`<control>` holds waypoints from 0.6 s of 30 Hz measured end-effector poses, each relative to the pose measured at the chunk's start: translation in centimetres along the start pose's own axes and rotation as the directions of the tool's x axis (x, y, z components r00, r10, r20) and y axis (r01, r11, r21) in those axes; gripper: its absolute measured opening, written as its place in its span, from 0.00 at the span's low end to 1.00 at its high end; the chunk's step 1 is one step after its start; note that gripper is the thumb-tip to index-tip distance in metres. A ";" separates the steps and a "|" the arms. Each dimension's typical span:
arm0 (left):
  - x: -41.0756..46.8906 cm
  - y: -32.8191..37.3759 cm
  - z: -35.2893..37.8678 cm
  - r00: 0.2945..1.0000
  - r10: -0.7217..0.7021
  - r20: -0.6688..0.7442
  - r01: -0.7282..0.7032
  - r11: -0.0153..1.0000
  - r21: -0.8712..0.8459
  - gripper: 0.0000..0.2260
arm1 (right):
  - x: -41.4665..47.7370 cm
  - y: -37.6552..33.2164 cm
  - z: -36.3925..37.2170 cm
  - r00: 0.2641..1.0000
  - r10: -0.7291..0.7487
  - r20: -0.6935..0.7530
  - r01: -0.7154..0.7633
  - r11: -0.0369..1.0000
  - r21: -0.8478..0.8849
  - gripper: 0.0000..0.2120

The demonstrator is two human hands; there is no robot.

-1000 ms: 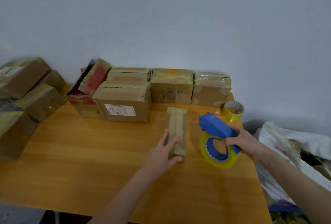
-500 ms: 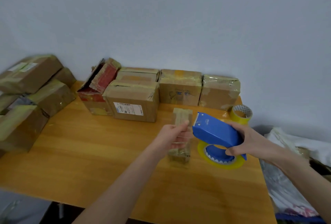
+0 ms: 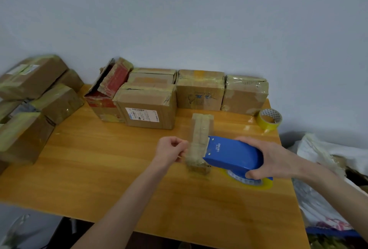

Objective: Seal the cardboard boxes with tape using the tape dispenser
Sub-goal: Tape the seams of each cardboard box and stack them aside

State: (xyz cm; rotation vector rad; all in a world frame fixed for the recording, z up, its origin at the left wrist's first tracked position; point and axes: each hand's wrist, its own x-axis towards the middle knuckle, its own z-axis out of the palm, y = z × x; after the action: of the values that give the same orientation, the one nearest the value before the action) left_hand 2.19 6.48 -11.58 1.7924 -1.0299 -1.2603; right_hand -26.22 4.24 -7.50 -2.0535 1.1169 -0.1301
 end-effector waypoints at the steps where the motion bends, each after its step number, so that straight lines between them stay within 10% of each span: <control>1: 0.1 -0.6 -1.0 1.000 -0.010 -0.027 0.009 1.000 -0.003 0.04 | -0.5 0.5 -0.1 1.000 0.009 0.006 -0.009 1.000 0.000 0.33; 18: 1.5 -5.9 -0.6 0.985 -0.055 -0.166 0.076 0.990 0.121 0.07 | 0.2 3.1 2.1 0.982 0.177 0.068 -0.148 0.940 -0.306 0.36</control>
State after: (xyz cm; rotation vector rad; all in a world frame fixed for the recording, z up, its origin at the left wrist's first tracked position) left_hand 4.33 7.72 -17.19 2.0050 -0.9849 -1.0869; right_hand -27.30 4.34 -11.10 -2.1924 1.3054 0.2318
